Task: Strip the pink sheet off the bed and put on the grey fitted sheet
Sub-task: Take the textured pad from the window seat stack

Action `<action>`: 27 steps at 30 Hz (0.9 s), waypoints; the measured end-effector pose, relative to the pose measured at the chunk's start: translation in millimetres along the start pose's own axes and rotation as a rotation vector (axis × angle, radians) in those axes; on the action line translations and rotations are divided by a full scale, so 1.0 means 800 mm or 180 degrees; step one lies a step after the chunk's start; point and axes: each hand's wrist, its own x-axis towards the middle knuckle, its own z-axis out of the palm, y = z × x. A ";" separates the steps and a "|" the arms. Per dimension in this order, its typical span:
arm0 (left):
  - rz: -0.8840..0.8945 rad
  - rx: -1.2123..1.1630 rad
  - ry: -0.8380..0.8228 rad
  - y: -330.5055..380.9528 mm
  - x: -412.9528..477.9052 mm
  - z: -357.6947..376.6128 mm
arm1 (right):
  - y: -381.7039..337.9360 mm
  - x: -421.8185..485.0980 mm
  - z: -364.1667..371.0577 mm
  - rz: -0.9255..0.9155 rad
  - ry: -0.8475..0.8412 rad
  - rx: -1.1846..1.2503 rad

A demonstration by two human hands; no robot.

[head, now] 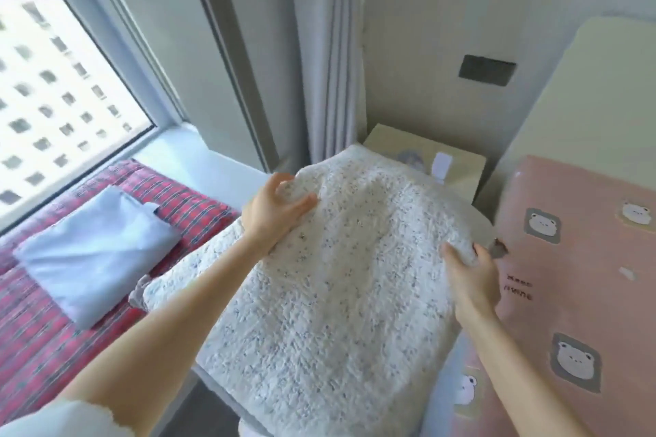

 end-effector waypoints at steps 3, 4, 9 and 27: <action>-0.0255 -0.0028 0.0298 -0.046 -0.059 -0.055 | -0.003 -0.053 0.015 -0.0176 -0.0344 -0.0081; -0.0338 -0.0047 0.0399 -0.061 -0.075 -0.074 | -0.007 -0.071 0.021 -0.0241 -0.0479 -0.0094; -0.0671 -0.0133 0.0877 -0.129 -0.140 -0.171 | -0.034 -0.155 0.072 -0.0580 -0.1073 -0.0044; -0.1107 0.0715 0.2371 -0.419 -0.305 -0.667 | -0.162 -0.640 0.349 -0.1756 -0.3034 0.0634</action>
